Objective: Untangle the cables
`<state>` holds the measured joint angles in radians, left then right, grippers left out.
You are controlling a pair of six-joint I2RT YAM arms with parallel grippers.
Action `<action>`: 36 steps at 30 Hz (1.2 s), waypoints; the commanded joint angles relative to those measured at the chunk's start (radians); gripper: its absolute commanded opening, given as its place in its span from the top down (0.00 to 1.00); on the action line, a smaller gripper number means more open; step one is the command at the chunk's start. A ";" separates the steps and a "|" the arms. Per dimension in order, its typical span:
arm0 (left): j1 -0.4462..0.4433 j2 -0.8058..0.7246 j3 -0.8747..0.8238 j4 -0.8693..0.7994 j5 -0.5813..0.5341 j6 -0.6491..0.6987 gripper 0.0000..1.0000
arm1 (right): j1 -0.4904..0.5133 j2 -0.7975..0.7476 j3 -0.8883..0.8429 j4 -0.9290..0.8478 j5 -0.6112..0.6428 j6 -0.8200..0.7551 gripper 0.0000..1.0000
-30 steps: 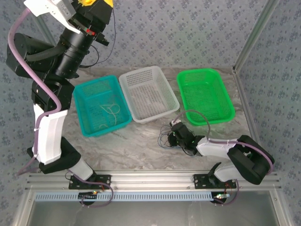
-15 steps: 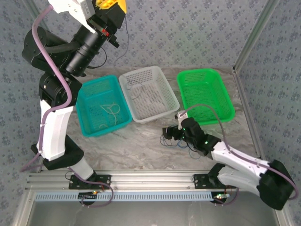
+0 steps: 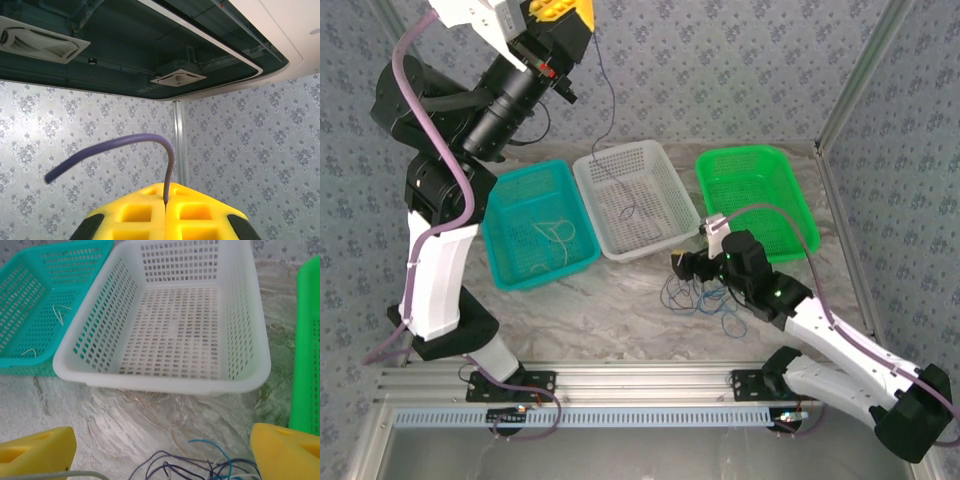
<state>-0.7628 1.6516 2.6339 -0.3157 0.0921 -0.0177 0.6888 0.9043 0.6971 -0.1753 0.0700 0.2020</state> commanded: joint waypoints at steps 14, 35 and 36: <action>0.006 -0.001 -0.033 0.006 0.016 -0.021 1.00 | -0.012 0.119 0.207 0.066 -0.283 -0.069 0.08; 0.005 -0.004 -0.075 0.008 0.014 -0.011 1.00 | -0.110 0.155 0.236 -0.148 -0.165 -0.278 0.07; 0.005 -0.003 -0.075 0.008 0.015 -0.010 1.00 | -0.135 0.157 0.244 -0.177 -0.231 -0.282 0.07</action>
<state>-0.7593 1.6531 2.5561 -0.3378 0.0967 -0.0345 0.5972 1.1095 0.9470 -0.4515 0.0360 -0.0460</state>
